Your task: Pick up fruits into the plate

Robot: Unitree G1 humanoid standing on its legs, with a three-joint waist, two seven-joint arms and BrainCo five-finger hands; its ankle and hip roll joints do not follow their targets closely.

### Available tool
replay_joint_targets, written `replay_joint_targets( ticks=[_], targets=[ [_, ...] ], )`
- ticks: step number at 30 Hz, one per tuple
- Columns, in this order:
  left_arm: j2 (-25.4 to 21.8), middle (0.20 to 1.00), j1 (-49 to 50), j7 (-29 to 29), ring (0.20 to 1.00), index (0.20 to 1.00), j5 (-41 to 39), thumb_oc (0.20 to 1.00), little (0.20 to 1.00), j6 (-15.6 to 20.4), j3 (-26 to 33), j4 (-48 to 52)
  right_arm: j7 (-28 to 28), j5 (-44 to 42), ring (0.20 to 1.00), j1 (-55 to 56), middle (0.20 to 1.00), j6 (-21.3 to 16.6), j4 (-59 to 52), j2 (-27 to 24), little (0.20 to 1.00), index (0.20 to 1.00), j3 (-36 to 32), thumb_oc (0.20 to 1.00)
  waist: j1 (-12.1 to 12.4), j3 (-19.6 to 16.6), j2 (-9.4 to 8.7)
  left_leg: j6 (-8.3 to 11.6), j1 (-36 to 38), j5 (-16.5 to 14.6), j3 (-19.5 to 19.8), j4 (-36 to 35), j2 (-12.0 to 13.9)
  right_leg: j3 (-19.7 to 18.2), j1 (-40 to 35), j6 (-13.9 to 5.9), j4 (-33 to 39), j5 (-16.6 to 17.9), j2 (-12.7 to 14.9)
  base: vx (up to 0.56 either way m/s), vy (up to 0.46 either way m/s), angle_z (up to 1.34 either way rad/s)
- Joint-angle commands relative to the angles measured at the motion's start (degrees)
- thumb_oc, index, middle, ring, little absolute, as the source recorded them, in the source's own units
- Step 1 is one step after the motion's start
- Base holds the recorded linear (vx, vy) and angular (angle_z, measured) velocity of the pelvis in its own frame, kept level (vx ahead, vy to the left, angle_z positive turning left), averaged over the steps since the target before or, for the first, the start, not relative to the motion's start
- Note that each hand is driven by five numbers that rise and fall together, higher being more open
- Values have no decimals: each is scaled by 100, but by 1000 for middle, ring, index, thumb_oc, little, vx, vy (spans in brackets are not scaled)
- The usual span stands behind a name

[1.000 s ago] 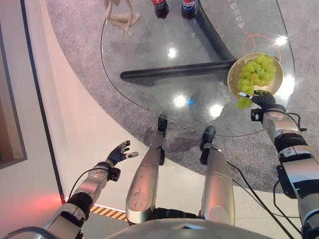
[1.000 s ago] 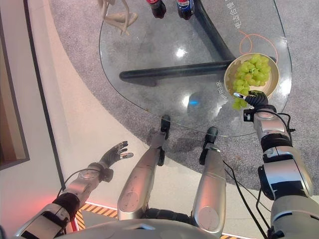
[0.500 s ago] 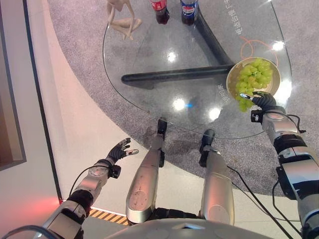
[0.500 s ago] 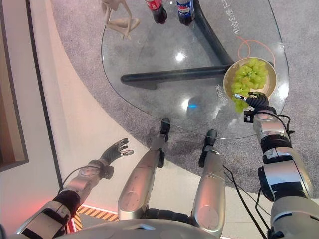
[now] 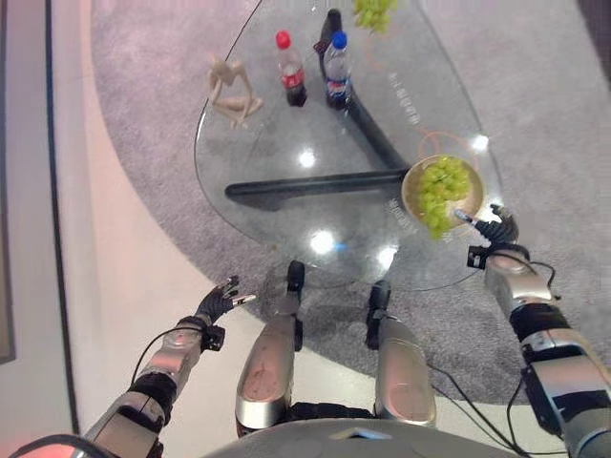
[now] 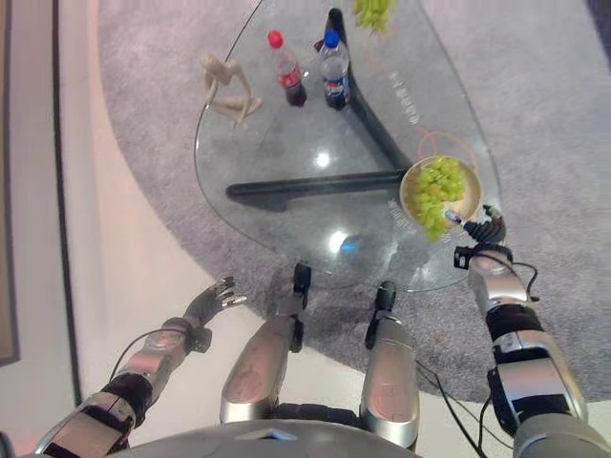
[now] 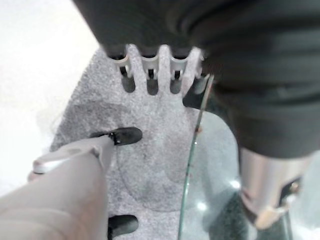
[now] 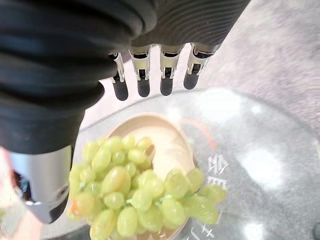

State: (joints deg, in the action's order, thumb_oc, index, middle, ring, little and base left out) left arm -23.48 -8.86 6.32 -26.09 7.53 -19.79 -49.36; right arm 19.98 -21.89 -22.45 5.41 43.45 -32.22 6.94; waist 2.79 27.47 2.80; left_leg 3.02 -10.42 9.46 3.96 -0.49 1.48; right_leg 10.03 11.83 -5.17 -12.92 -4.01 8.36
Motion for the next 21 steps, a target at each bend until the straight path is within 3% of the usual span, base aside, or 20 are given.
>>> replay_joint_targets(
  ticks=[1, 7, 11, 15, 17, 21],
  targets=[
    [160, 1000, 247, -50, 1000, 1000, 85, 1000, 1000, 78, 208, -360, -20, -86, 1000, 478, 1000, -497, -207, -35, 1000, 1000, -129, 1000, 18, -569, -249, -188, 366, -992, -459, 438, -338, -103, -334, 85, 776, 615, -313, 68, 1, -2],
    [462, 1000, 548, 117, 1000, 1000, 260, 1000, 1000, -306, 565, -1092, -1173, -365, 1000, 1451, 1000, -727, 175, 808, 1000, 1000, -34, 1000, -28, -1236, -450, -213, 914, -1072, -502, 265, -329, -129, -911, 51, 958, 567, -324, 161, 23, 2],
    [718, 1000, 717, 273, 1000, 1000, 671, 1000, 1000, -389, 639, -1810, -2587, -809, 1000, 1940, 1000, -692, 1080, 1578, 1000, 1000, 217, 1000, -42, -1651, -474, -244, 1325, -1107, -506, 85, -355, -144, -1301, 55, 1062, 513, -358, 163, 55, 4],
    [840, 1000, 736, 386, 1000, 1000, 788, 1000, 1000, -461, 737, -2184, -3175, -780, 1000, 2023, 1000, -712, 2088, 1840, 1000, 1000, 322, 1000, -42, -1816, -435, -280, 1572, -1144, -516, -40, -373, -150, -1529, 63, 1113, 460, -365, 72, 57, 3],
    [921, 1000, 785, 442, 1000, 1000, 820, 1000, 1000, -501, 820, -2327, -3339, -577, 1000, 2117, 1000, -537, 2614, 1973, 1000, 1000, 341, 1000, -53, -1901, -380, -300, 1708, -1164, -535, -109, -391, -146, -1657, 80, 1165, 440, -372, 58, 88, 4],
    [1021, 1000, 856, 471, 1000, 1000, 747, 1000, 1000, -618, 864, -2383, -3179, -514, 1000, 2225, 1000, -150, 2986, 2072, 1000, 1000, 285, 1000, -93, -1968, -304, -324, 1833, -1173, -558, -171, -412, -176, -1768, 91, 1215, 432, -372, 19, 71, -3]
  ],
)
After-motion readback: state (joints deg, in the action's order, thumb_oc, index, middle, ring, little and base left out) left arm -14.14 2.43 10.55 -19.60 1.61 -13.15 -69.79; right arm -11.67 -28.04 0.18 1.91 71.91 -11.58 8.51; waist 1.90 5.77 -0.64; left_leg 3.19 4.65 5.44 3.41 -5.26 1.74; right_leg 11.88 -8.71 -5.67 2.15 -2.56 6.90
